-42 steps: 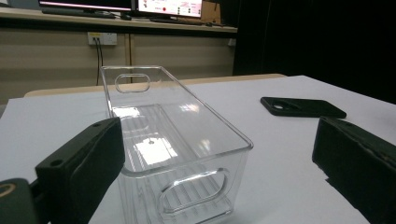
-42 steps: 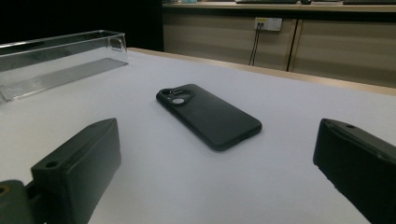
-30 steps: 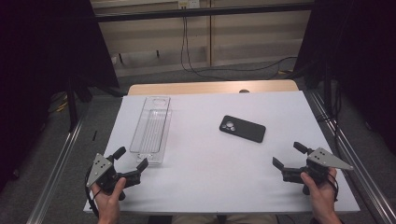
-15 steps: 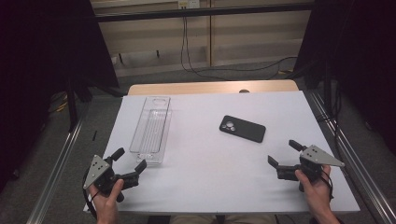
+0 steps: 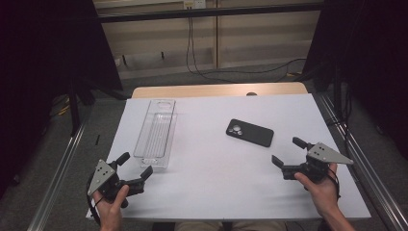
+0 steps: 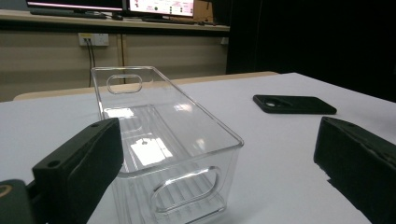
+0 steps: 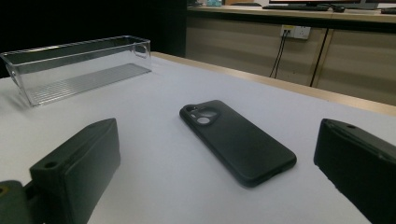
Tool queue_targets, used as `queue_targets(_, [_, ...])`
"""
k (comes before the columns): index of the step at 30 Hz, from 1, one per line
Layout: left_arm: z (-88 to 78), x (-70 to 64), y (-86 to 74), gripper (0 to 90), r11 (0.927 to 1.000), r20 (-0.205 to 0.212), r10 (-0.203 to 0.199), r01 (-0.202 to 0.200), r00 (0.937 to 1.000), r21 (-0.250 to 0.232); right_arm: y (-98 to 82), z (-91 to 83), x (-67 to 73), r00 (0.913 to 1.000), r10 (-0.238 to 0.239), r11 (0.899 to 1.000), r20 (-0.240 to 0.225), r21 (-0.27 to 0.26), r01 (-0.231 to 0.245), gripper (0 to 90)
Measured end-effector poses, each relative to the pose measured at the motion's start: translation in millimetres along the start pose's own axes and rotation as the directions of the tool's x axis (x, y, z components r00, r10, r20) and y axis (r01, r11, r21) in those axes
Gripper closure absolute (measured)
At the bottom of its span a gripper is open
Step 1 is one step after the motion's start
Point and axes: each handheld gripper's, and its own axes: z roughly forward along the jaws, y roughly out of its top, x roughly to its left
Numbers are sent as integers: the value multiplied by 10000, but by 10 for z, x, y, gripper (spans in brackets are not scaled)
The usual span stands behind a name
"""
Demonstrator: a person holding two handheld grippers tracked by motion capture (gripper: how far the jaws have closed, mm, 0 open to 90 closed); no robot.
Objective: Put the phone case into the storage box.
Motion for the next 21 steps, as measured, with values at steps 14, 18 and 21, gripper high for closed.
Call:
queue_targets(14, [8, 14, -4, 18, 9999, -276, -142, 141, 9995, -33, 138, 304, -42, 9997, -61, 10000, -252, -68, 59, 0])
queue_targets(18, [-7, 26, 1, 18, 9998, -221, -54, 50, 9997, -197, 147, 367, -53, 9996, -15, 10000, -295, -98, 12, 2])
queue_targets(21, [-3, 33, 1, 18, 9999, -384, -63, 58, 9992, -123, 149, 430, -65, 9992, -191, 9998, -344, 9, 192, 3])
